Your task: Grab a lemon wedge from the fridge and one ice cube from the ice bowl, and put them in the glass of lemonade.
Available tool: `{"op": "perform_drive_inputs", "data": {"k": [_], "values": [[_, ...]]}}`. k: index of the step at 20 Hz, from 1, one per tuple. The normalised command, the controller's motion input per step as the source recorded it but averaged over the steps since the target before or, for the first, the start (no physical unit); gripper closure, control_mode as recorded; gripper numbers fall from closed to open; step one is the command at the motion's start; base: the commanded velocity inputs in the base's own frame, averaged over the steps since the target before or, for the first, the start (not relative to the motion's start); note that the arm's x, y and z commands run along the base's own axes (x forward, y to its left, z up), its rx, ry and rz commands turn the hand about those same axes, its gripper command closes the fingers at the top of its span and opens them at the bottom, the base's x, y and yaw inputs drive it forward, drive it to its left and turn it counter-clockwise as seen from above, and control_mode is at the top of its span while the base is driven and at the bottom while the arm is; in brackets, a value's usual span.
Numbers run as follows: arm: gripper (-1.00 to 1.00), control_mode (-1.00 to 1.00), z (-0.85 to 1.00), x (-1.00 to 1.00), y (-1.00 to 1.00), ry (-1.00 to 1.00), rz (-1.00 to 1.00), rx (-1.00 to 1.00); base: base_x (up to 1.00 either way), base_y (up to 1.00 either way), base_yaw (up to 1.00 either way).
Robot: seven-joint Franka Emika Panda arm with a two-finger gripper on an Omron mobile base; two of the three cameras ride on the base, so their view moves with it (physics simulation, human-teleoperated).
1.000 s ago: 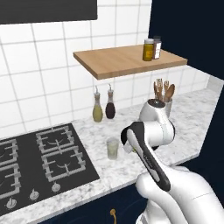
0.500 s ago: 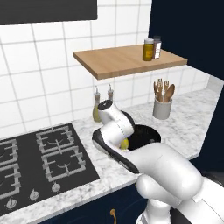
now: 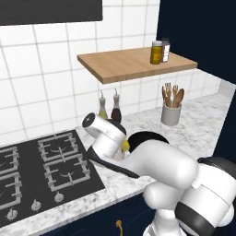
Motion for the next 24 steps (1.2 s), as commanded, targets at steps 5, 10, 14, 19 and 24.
{"op": "perform_drive_inputs", "data": {"k": [5,10,14,19,24], "values": [[1.0,-1.0,-0.27,0.0,-0.04,0.16,0.45,-0.18,0.0,0.0,0.0],[1.0,-1.0,-0.12,0.16,0.0,0.24,0.36,-0.28,0.0,0.0,0.0],[1.0,-1.0,-0.01,0.2,0.03,0.24,0.34,-0.28,0.0,0.0,0.0],[1.0,-1.0,0.0,0.27,0.1,0.15,0.31,-0.19,0.0,0.0,0.0],[1.0,-1.0,0.01,0.02,0.06,0.0,0.26,-0.16,0.0,0.0,0.0]]}}
